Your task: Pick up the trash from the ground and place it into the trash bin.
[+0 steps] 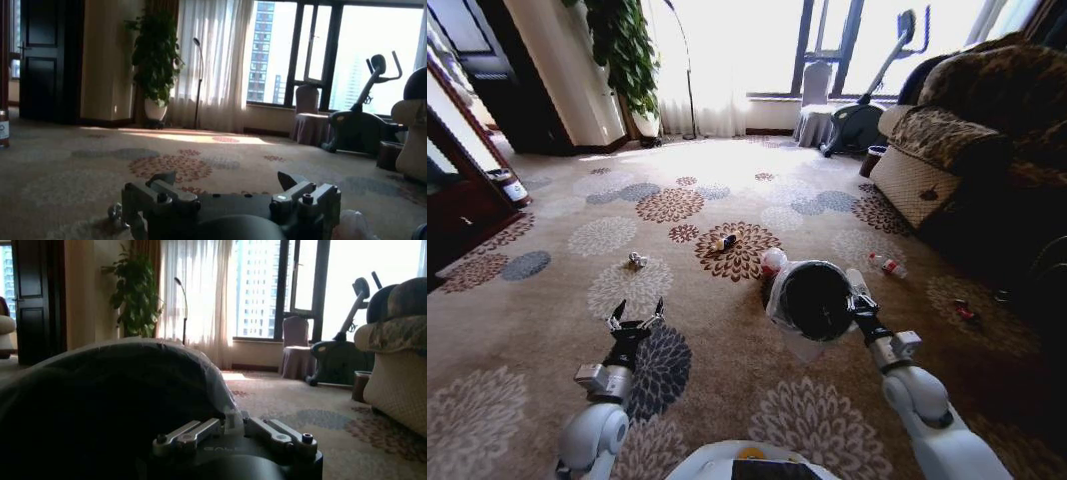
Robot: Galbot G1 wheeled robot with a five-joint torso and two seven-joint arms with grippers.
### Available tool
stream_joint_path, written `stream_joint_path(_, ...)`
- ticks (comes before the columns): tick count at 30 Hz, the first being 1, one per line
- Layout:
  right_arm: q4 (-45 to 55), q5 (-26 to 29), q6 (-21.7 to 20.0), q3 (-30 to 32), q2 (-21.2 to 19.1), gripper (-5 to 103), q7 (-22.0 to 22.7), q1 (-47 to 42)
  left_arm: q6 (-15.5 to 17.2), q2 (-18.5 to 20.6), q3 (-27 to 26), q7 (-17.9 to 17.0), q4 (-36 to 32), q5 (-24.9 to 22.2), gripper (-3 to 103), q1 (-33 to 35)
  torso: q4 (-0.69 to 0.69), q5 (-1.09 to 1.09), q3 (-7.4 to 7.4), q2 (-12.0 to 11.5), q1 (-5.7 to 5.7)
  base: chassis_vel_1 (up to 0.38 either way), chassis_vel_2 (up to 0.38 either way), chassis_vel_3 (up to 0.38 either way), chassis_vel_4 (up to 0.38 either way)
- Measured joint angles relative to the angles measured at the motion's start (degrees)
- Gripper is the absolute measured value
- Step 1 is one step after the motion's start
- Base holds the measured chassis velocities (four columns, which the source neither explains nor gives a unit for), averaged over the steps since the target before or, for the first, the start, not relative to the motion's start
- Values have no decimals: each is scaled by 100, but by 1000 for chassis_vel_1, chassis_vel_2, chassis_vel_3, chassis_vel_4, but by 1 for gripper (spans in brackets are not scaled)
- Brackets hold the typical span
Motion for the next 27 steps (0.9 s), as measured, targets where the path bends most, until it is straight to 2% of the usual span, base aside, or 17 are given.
stream_joint_path(2, 0, 34, -7, 20, -25, 0, -2, 0, -10, 22, 20, -1, 46, 2, 100, -31, 1, 2, 0, 0, 0, 0, 0, 0, 0)
stream_joint_path(3, 14, 174, -9, 189, -101, 0, -8, -42, -13, 65, 32, -2, 99, 0, 100, -78, 7, 6, 1, -1, 0, 0, 0, 0, 0)
stream_joint_path(5, 44, 296, -9, 371, -174, 0, -8, -92, -14, 100, 32, -3, 138, -8, 100, -107, 6, 6, 1, -1, 0, 0, 0, 0, 0)
stream_joint_path(7, 140, 605, 9, 845, -357, 0, 5, -220, -14, 173, 19, 12, 202, -33, 100, -168, 1, -9, 0, 0, 0, 0, 0, 0, 0)
stream_joint_path(8, 190, 755, 48, 1068, -438, 0, 15, -281, -12, 242, 7, 30, 249, -65, 100, -219, -7, -9, -2, 0, 0, 0, 0, 0, 0)
stream_joint_path(9, 190, 755, 48, 1068, -438, 0, 15, -281, -12, 242, 7, 30, 249, -65, 100, -219, -7, -9, -2, 0, 0, 0, 0, 0, 0)
stream_joint_path(10, 202, 802, 63, 1113, -450, 0, 5, -310, -9, 282, 6, 40, 274, -90, 100, -243, -3, 1, -2, 0, 0, 0, 0, 0, 0)
stream_joint_path(11, 182, 889, 155, 1321, -387, 0, -9, -446, 0, 330, 3, 46, 301, -128, 100, -265, 7, 7, 0, 0, 0, 0, 0, 0, 0)
stream_joint_path(13, 169, 908, 204, 1431, -349, 0, 2, -520, 14, 368, 3, 47, 310, -163, 100, -282, 4, 7, 0, 0, 0, 0, 0, 0, 0)
stream_joint_path(15, 168, 919, 278, 1582, -265, 0, 9, -647, 80, 497, 7, 47, 307, -311, 100, -335, 0, -5, -1, 0, 0, 0, 0, 0, 0)
stream_joint_path(16, 169, 920, 282, 1590, -225, 0, 4, -687, 101, 577, 6, 46, 300, -384, 100, -378, 1, 4, -1, 0, 0, 0, 0, 0, 0)
stream_joint_path(18, 172, 917, 283, 1592, -176, 0, 1, -731, 114, 675, -9, 39, 297, -449, 100, -448, 3, 7, -1, 0, 0, 0, 0, 0, 0)
stream_joint_path(20, 177, 873, 333, 1595, -71, 0, 4, -801, 182, 859, -49, 26, 300, -598, 100, -603, 5, -3, -1, 0, 0, 0, 0, 0, 0)
stream_joint_path(23, 176, 821, 385, 1590, 37, 0, 1, -900, 252, 1029, -59, 8, 332, -741, 100, -780, 4, 4, 0, 0, 0, 0, 0, 0, 0)
stream_joint_path(27, 179, 774, 469, 1588, 136, 0, 1, -1015, 271, 1101, 21, 6, 384, -798, 100, -956, 2, -3, -1, 0, 0, -19, -17, 11, 11)
